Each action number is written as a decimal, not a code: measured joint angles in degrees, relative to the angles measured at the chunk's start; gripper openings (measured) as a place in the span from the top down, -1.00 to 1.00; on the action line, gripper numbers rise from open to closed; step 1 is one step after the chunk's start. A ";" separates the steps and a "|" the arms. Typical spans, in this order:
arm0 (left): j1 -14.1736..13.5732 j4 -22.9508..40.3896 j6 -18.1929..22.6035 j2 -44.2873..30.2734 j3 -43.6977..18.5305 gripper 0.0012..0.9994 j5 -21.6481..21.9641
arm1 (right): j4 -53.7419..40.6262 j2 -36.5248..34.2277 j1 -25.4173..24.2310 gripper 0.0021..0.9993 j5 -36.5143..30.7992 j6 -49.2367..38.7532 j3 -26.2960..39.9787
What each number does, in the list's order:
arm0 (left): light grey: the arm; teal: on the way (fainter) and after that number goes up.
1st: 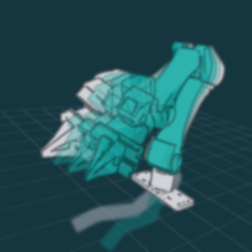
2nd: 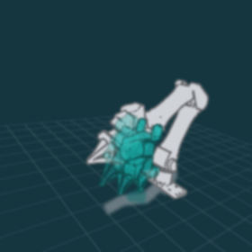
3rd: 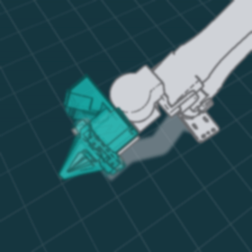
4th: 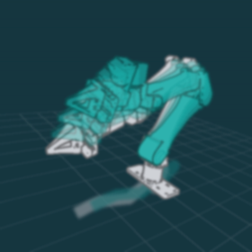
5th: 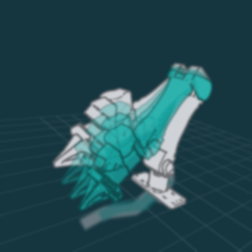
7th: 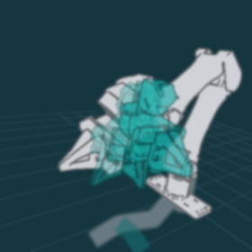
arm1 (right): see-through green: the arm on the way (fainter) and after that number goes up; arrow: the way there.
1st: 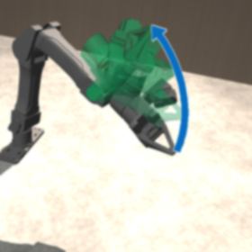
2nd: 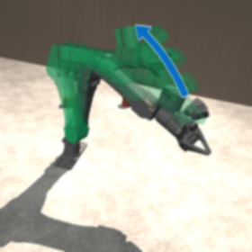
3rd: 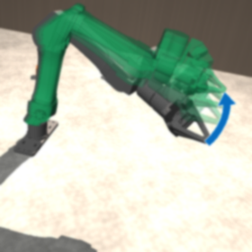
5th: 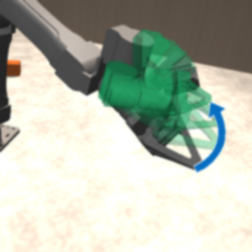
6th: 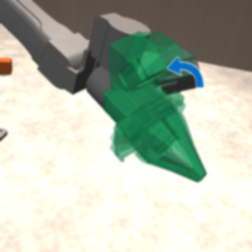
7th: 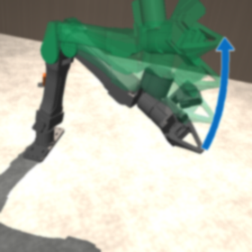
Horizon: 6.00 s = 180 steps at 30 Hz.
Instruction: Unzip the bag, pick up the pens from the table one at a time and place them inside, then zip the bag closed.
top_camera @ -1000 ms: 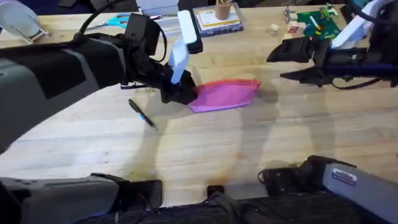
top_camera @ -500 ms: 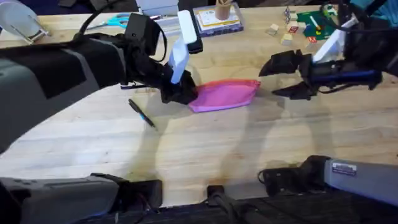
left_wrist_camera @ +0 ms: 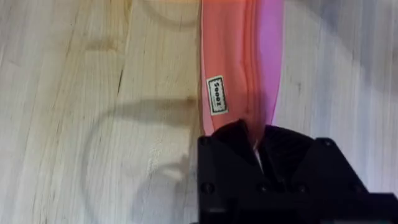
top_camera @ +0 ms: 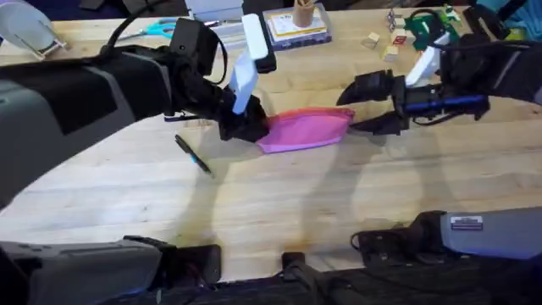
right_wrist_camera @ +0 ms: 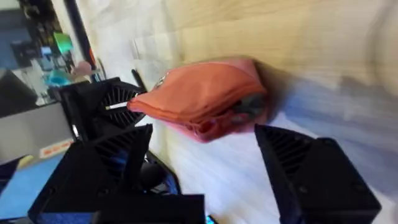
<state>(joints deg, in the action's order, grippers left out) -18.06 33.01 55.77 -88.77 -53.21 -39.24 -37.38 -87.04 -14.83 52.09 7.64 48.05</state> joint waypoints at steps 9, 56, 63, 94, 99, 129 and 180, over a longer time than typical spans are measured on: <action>0.00 0.17 0.00 0.00 0.00 0.80 0.02 | 5.91 -0.07 2.45 -0.99 0.11 2.51 -0.02; 0.20 0.17 0.00 0.00 0.00 0.80 -0.02 | 8.11 25.06 4.54 -1.00 -5.33 8.35 0.66; 0.20 0.20 0.00 0.00 0.00 0.80 0.00 | 3.32 28.22 4.54 -1.00 -15.49 8.94 0.68; 0.20 0.17 0.00 0.00 0.00 0.80 0.00 | -5.53 18.33 0.09 -0.99 -12.35 -8.56 0.76; 0.20 0.17 0.00 0.00 0.00 0.80 0.00 | -4.82 8.25 -0.26 -0.99 -5.97 -12.60 0.76; 0.20 0.18 0.00 0.00 0.00 0.80 0.00 | 4.74 0.04 4.79 -1.00 4.44 -10.33 0.92; 0.20 0.22 0.00 0.00 0.00 0.80 0.00 | -14.10 40.82 9.03 -1.00 -22.47 1.38 9.97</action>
<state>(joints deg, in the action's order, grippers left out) -17.87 33.23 55.77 -88.77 -53.21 -39.24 -51.48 -46.22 -5.80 29.62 9.02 58.02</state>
